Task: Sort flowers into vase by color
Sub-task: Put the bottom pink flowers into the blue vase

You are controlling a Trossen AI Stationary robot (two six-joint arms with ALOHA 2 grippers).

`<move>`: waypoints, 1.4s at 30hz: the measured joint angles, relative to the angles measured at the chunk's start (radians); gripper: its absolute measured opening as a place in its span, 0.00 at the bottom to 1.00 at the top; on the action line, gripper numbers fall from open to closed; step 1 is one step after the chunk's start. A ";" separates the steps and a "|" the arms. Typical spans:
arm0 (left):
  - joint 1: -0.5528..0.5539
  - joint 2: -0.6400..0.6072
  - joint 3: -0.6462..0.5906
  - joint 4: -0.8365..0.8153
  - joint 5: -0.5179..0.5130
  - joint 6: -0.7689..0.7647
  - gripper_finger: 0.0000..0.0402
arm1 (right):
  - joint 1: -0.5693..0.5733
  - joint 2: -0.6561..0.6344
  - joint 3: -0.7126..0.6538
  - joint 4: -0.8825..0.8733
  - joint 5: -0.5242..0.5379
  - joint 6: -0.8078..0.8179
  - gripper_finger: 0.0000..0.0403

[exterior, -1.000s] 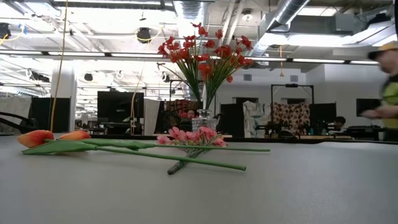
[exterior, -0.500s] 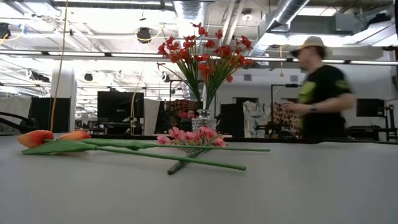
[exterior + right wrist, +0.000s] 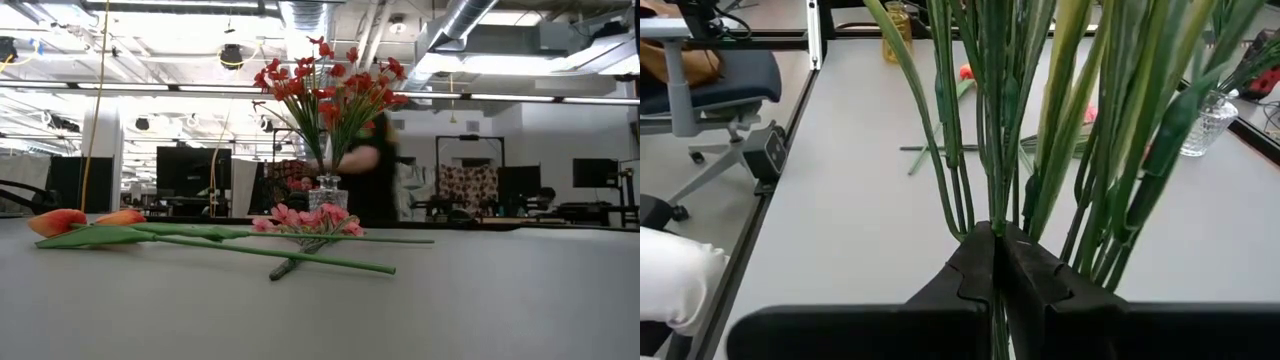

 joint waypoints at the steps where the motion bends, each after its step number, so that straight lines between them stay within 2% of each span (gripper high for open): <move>1: 0.000 0.000 0.000 0.000 0.000 0.000 0.50 | 0.000 0.000 0.000 0.000 0.000 0.000 0.10; 5: 0.000 0.000 0.000 0.000 0.000 0.000 0.50 | 0.003 0.000 0.001 -0.001 -0.001 0.000 0.12; 8: 0.000 0.000 0.000 0.000 0.000 0.000 0.50 | 0.013 -0.002 0.001 -0.001 -0.015 0.000 0.17; 17: 0.000 0.000 0.000 0.000 0.003 -0.013 0.50 | 0.030 -0.002 0.048 -0.014 -0.157 -0.005 0.36; 21: 0.000 0.000 0.000 0.000 0.003 -0.014 0.50 | 0.029 -0.002 0.079 -0.017 -0.218 -0.083 0.40; 31: 0.000 0.000 0.000 0.000 0.003 -0.015 0.50 | 0.029 -0.002 0.162 -0.036 -0.281 -0.209 0.39; 42: 0.000 0.000 0.000 0.000 0.003 -0.015 0.50 | -0.002 -0.003 0.176 -0.058 -0.482 -0.211 0.37</move>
